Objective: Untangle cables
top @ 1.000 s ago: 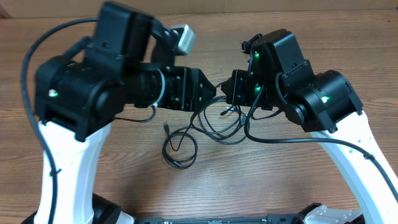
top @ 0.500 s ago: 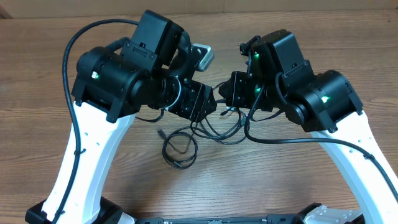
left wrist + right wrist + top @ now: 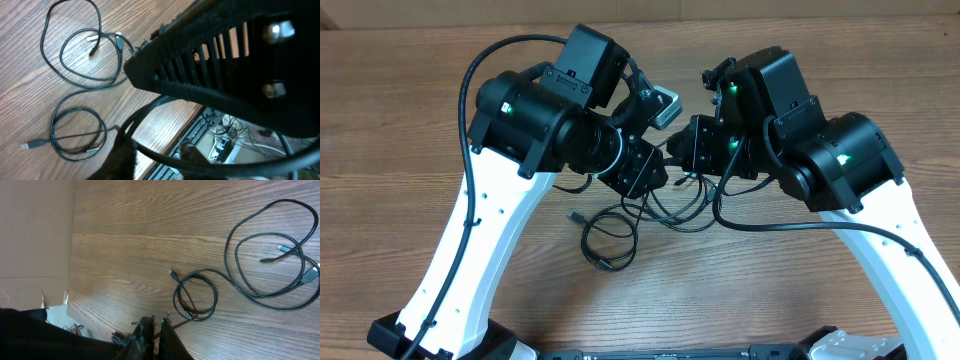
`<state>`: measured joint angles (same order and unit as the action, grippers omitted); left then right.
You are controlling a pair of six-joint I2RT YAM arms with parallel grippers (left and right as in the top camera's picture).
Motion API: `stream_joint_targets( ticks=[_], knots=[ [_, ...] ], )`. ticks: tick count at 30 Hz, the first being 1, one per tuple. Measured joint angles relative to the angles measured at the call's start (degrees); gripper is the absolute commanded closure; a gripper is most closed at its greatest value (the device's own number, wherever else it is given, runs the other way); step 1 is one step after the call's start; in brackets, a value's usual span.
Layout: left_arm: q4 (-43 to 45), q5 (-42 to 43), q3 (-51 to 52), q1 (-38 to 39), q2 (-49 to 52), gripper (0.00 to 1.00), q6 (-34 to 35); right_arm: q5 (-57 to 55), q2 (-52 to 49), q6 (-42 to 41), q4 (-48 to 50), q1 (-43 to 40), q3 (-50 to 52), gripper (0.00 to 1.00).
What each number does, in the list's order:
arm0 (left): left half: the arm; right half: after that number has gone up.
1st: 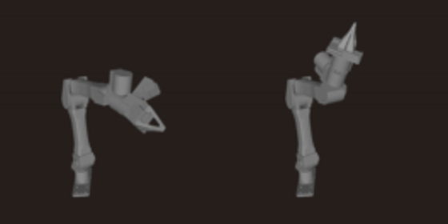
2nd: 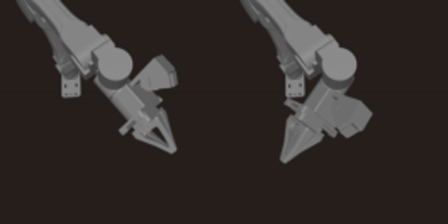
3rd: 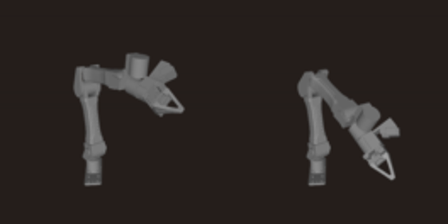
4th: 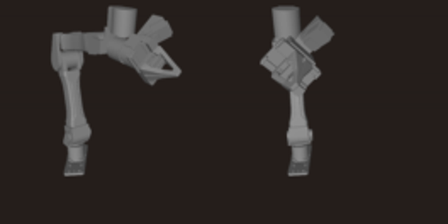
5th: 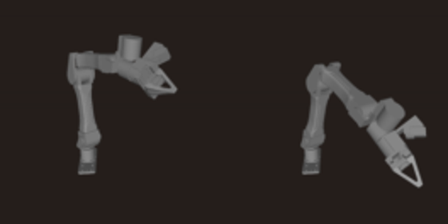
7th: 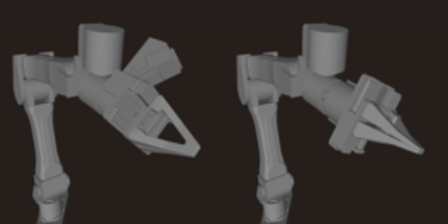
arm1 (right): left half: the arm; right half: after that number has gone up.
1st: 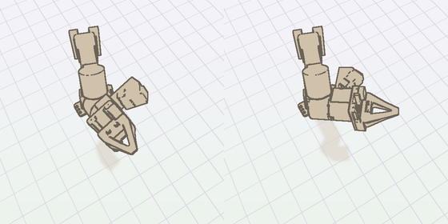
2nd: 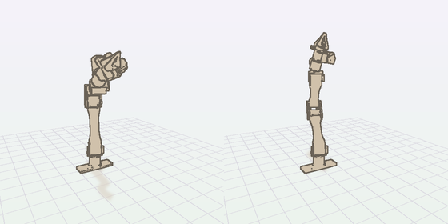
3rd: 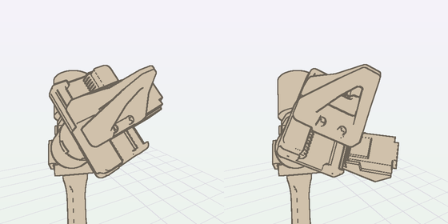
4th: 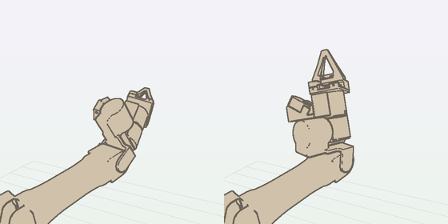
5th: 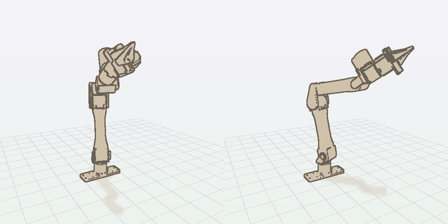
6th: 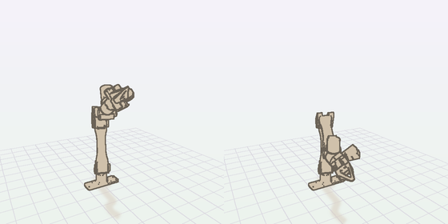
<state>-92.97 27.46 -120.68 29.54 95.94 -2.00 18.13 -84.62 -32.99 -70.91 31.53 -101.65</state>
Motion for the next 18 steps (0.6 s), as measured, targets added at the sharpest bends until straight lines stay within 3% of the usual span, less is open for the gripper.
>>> stream_joint_targets(
  ticks=[4, 18],
  knots=[
    [0.4, 0.0, 0.0, 0.0, 0.0, 0.96, 0.3, -1.0, 0.0, 0.0, -0.7, 0.0, 0.0, 0.86],
    [0.4, -2.5, -4.0, 0.0, 0.2, 0.96, 2.4, -1.7, -0.1, 0.0, -1.3, 0.0, 0.0, 0.84]
  ],
)
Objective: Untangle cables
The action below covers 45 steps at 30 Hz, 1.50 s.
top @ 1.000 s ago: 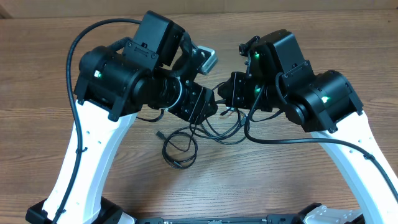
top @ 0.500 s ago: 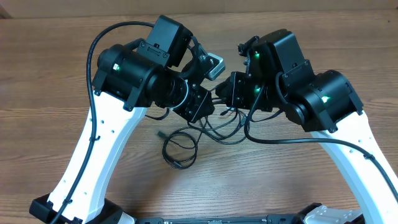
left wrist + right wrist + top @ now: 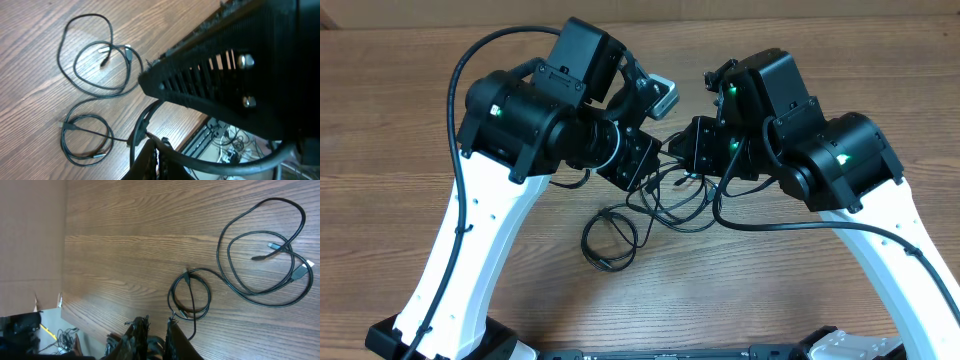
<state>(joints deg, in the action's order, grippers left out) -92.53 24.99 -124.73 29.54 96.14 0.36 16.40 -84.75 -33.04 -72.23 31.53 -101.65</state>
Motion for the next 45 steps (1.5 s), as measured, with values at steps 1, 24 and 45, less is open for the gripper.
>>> stream_joint_targets(
  ticks=[1, 24, 45],
  knots=[
    [0.0, -0.2, -0.3, 0.0, 0.0, 0.96, 0.4, -0.3, 0.0, 0.0, -0.2, 0.0, 0.0, 0.83],
    [-0.6, -12.9, -4.3, -3.1, -3.9, 0.88, 14.8, -6.2, -0.3, -1.0, -1.8, 0.0, 0.0, 0.8],
    [-4.1, -10.0, -4.3, -3.1, -3.9, 0.09, 14.4, -11.2, -0.3, -1.9, -5.5, 0.0, 0.0, 0.29]
  ],
)
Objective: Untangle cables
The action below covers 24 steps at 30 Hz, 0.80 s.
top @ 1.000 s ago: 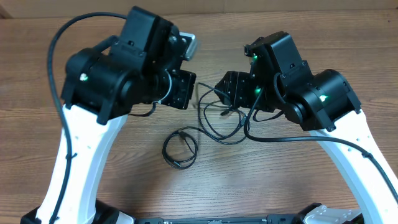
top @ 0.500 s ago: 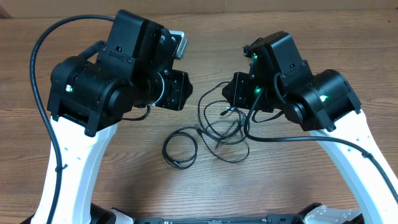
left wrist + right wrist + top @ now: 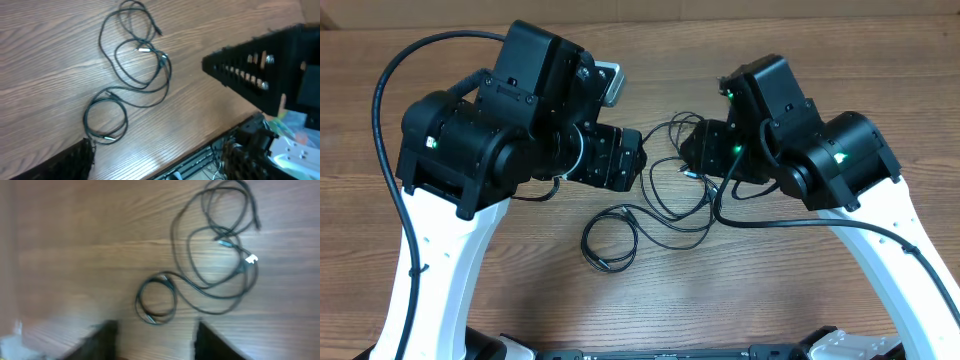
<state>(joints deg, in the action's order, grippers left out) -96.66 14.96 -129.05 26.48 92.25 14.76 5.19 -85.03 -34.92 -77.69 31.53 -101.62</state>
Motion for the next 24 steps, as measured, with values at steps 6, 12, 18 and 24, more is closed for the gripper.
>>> stream_joint_targets(
  ticks=[6, 12, 18, 24],
  knots=[
    [0.0, -3.3, 0.0, 0.0, 0.0, 0.0, 3.9, -4.2, 0.0, 0.4, 0.6, 0.0, 2.4, 0.13],
    [0.0, -7.3, 0.0, 0.0, 0.0, 0.0, 7.8, -5.6, -0.7, 0.9, 8.6, 0.0, 11.7, 0.05],
    [0.0, -9.3, 0.0, 0.0, 0.0, 0.0, 9.1, -6.2, -5.3, 5.7, 24.0, 0.0, 20.4, 0.01],
    [0.0, -9.9, 0.0, 0.0, 0.0, 0.0, 9.3, -7.4, -12.7, 12.0, 34.8, 0.0, 22.6, 0.0]
  ],
)
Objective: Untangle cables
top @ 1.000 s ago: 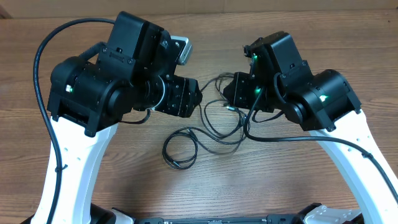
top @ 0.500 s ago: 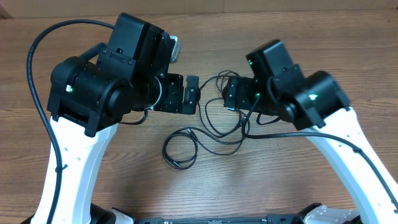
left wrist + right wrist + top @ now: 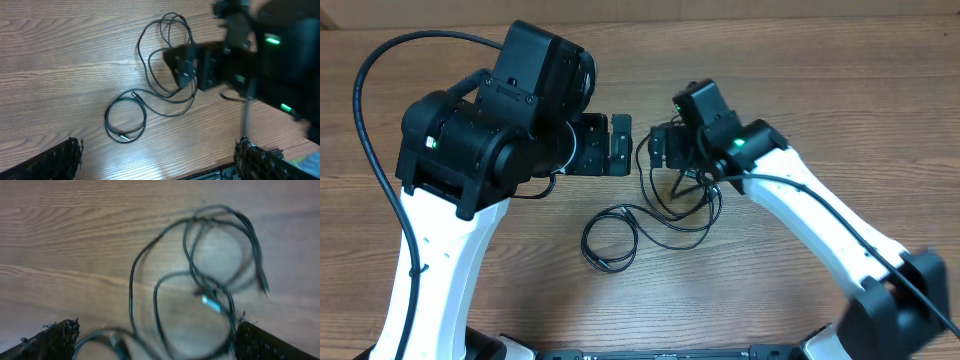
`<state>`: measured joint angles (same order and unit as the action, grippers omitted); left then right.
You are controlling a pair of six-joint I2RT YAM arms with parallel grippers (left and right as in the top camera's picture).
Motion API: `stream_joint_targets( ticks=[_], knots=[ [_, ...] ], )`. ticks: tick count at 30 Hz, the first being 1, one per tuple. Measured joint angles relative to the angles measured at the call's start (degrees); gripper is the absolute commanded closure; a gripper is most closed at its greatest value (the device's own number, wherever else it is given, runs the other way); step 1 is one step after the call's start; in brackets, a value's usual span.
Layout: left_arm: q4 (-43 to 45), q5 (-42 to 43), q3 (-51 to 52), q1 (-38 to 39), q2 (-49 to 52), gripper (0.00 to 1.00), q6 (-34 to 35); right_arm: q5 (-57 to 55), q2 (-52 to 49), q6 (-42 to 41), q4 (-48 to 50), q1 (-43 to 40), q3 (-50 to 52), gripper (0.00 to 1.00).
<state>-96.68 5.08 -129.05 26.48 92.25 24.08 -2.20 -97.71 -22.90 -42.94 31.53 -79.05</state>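
Note:
Thin black cables lie on the wooden table. A small coil (image 3: 610, 240) sits toward the front and joins larger overlapping loops (image 3: 685, 210) behind it. My left gripper (image 3: 608, 145) hangs open to the left of the loops, with nothing between its fingers (image 3: 59, 159). The small coil (image 3: 125, 121) and the loops (image 3: 167, 55) lie far below it. My right gripper (image 3: 665, 150) is open, low over the large loops (image 3: 200, 275), its fingers (image 3: 52, 339) wide on either side. A pale connector (image 3: 212, 304) lies inside the loops. Neither gripper holds any cable.
The wooden table (image 3: 880, 90) stretches out around the cables. The left arm's black body (image 3: 490, 130) and its white link (image 3: 440, 260) stand over the left side. The right arm (image 3: 820, 230) reaches in from the front right. The near table edge (image 3: 210, 172) shows below the left wrist.
My right gripper has come down and leftward, from high over the whole tangle to close above the large loops. The left gripper stays open, turned slightly. The cables lie as before.
First both grippers were shut, close together over the tangle, each beside a strand from the small coil. Shortly after, they were still shut, slightly higher. Then both stood open and apart, the cables lying loose. Now the right one hovers low over the large loops.

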Motion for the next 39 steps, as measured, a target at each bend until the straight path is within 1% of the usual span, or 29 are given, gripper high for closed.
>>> stream_joint_targets(
  ticks=[2, 3, 5, 11, 16, 19, 21, 31, 33, 39],
  knots=[
    [0.0, 0.0, 0.0, 0.0, 0.0, 0.0, 0.0, -1.2, -2.8, 1.3, 2.1, 0.0, 0.0, 0.01],
    [0.0, 0.0, 0.0, 0.0, 0.0, 0.0, 0.0, -1.8, -4.3, 1.7, 2.9, 0.0, 0.0, 0.05],
    [0.0, -0.1, 0.0, 0.0, 0.0, 0.0, 0.0, -2.9, -7.7, 3.0, 4.8, 0.0, 0.0, 0.16],
    [0.0, -0.3, 0.0, 0.0, 0.0, 0.0, 0.0, -4.3, -14.1, 4.4, 9.6, -0.1, 0.1, 0.25],
    [0.0, -0.3, 0.0, 0.0, 0.0, 0.0, 0.0, -4.7, -15.8, 5.0, 11.8, -1.1, 0.1, 0.42],
    [0.0, -0.3, 0.0, 0.0, 0.0, 0.0, 0.0, -4.7, -16.5, 5.1, 11.7, -2.5, 0.1, 0.47],
    [0.0, -0.3, 0.0, 0.0, 0.0, 0.0, 0.0, -4.4, -17.4, 5.2, 11.5, -3.6, 0.1, 0.53],
    [0.0, -0.4, 0.0, 0.0, 0.0, 0.0, 0.0, -2.2, -19.0, 5.0, 10.4, -4.4, 0.1, 0.86],
    [0.0, -0.4, 0.0, 0.0, 0.0, 0.0, 0.0, -2.2, -19.0, 4.7, 8.9, -4.4, -0.2, 0.89],
    [0.0, -0.5, 0.0, 0.0, 0.0, 0.0, 0.0, -2.3, -18.0, 3.6, 2.3, -4.4, -5.4, 0.92]
  ],
)
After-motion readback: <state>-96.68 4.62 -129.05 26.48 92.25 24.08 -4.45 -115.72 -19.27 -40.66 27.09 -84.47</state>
